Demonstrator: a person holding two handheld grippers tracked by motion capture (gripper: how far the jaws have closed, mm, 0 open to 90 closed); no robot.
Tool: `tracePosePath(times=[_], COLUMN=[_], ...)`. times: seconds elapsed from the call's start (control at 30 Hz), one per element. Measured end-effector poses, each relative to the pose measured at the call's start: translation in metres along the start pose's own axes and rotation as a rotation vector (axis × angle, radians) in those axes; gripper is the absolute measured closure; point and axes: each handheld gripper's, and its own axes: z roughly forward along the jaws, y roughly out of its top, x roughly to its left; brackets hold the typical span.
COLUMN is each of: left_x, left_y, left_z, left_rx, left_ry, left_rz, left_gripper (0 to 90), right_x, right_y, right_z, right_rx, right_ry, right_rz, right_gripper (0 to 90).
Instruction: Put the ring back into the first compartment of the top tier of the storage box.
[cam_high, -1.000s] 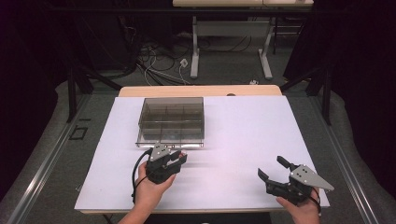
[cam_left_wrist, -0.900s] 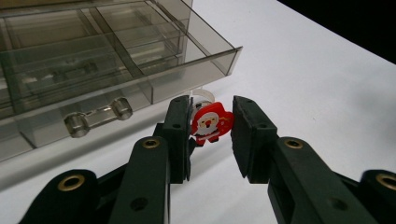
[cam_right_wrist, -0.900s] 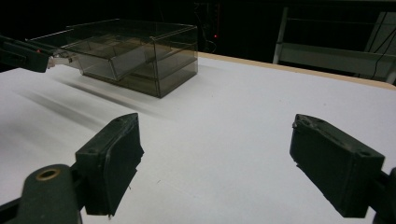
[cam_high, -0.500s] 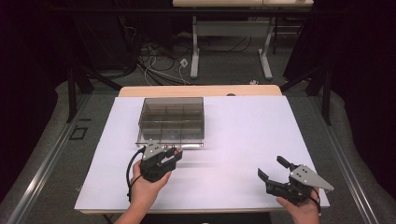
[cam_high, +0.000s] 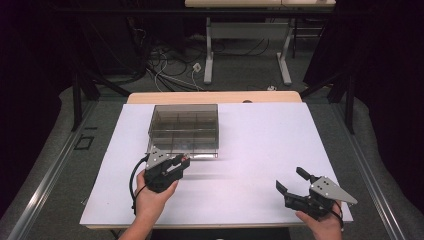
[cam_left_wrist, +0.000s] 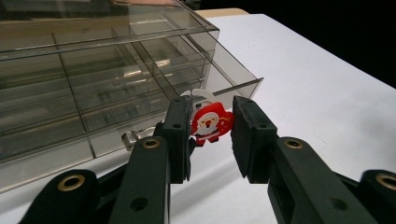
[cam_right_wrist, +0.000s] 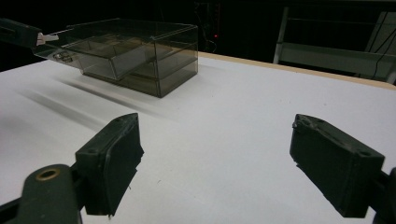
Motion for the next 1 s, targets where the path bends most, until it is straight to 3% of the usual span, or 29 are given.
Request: tracePosePath(times=[0.67,0.7,1.0], left_x=[0.013,0.02,0.03], left_y=[0.006,0.008,0.011], left_z=[-0.009,-0.013,-0.02], left_rx=[-0.028,-0.04,-0.064], left_ry=[0.038,0.059,0.083], left_rz=[-0.021,-0.029,-0.054], left_gripper=[68.7,68.7,68.7], right_x=[0.0,0.0,0.0], right_y=[0.0,0.0,0.0], right_z=[0.0,0.0,0.001], right_rx=[0.001,0.001,0.006], right_ry=[0.001,0.001,-0.003], right_rz=[0.0,0.0,0.003], right_gripper=[15.9,15.9,15.9])
